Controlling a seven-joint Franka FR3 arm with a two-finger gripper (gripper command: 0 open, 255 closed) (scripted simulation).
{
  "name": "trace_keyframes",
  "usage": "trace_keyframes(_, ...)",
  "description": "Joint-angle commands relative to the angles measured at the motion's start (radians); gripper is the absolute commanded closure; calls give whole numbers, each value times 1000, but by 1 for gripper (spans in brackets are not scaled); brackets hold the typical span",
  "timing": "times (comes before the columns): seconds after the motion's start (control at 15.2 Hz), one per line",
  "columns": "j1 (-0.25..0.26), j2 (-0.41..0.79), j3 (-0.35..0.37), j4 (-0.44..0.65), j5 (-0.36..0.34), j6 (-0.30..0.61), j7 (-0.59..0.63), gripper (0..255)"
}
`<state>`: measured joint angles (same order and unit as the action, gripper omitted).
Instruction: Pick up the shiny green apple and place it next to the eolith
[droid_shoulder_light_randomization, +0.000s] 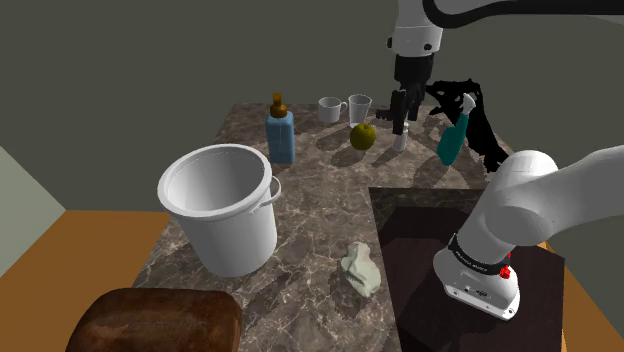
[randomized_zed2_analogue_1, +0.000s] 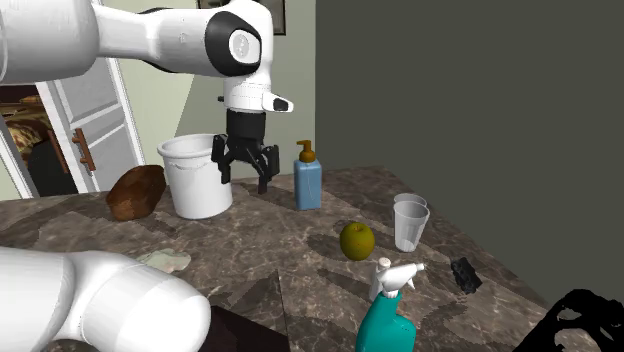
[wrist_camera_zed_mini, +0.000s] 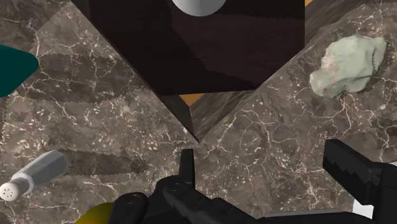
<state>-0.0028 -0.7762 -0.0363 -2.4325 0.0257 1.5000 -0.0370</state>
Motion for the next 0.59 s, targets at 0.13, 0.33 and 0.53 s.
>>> trace_keyframes(0.13,-14,57,-26,10,-20,48,-21,0)
trace_keyframes(0.33,-33,149,-64,35,-45,116,-51,0)
trace_keyframes(0.53,-50,245,-101,70,-63,180,-81,0)
